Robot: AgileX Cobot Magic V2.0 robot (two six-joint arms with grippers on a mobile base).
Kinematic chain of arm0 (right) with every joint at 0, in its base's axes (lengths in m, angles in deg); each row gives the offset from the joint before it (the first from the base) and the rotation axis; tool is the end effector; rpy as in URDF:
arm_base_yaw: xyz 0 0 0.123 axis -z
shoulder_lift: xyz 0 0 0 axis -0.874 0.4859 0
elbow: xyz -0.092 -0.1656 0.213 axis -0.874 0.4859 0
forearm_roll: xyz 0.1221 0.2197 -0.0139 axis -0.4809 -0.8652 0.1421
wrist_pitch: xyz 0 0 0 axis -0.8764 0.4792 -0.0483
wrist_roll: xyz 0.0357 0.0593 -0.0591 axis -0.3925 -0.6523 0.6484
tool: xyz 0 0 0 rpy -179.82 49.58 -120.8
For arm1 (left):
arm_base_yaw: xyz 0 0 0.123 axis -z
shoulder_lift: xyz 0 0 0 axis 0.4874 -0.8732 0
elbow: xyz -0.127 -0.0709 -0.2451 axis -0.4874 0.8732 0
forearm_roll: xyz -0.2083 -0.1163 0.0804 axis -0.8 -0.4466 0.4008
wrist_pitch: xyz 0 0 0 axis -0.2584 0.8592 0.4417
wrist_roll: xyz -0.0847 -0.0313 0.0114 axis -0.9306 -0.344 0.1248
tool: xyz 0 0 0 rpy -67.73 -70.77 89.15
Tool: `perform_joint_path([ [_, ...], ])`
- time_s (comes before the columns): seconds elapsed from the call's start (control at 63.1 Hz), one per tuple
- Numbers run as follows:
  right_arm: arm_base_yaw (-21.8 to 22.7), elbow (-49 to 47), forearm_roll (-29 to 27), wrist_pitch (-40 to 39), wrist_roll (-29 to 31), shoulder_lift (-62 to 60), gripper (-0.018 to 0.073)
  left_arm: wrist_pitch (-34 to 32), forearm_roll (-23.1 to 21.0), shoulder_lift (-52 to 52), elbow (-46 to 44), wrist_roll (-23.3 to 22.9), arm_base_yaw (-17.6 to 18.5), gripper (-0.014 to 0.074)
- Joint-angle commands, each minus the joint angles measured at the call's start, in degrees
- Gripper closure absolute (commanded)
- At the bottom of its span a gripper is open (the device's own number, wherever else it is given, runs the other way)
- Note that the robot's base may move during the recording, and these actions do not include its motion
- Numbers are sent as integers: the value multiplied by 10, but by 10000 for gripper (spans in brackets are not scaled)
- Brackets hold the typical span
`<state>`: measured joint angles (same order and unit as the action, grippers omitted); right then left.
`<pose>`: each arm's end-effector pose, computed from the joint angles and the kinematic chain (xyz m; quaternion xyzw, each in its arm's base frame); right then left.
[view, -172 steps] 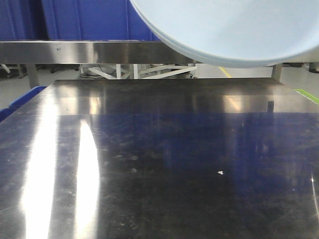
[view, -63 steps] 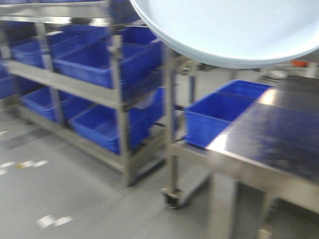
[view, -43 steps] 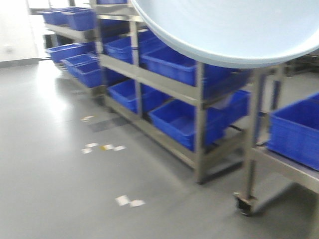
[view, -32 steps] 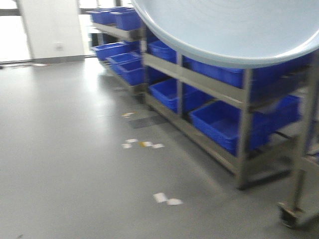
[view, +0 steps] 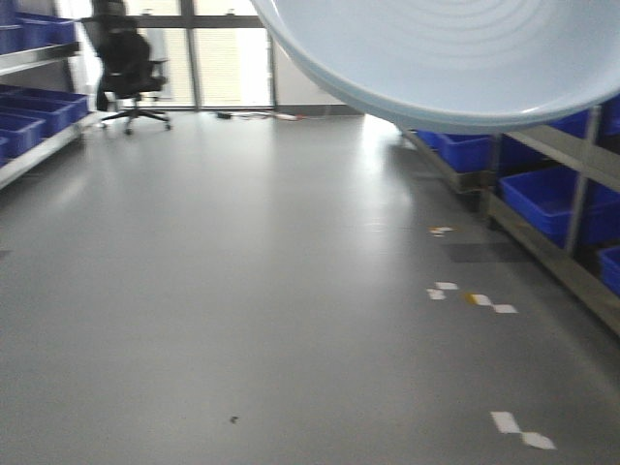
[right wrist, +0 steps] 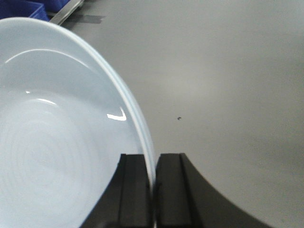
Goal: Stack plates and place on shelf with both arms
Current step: 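Drive the base to the shelf of blue bins holding the plates up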
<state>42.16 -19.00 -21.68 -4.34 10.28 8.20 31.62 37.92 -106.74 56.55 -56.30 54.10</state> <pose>0.1608 0.0692 0.3575 -0.1051 0.8308 0.1967 0.5099 0.1323 -0.0579 0.2936 0.1448 0.8054 -0.1250 0.5610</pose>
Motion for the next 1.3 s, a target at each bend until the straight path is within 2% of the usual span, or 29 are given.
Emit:
perform_joint_path([
  [0.0,0,-18,-11,-51,2,-9,503,-47,1,1,-17,-6,-1,512],
  [1.284,0,-18,-11,-51,2,-9,503,-47,1,1,-17,-6,-1,512],
])
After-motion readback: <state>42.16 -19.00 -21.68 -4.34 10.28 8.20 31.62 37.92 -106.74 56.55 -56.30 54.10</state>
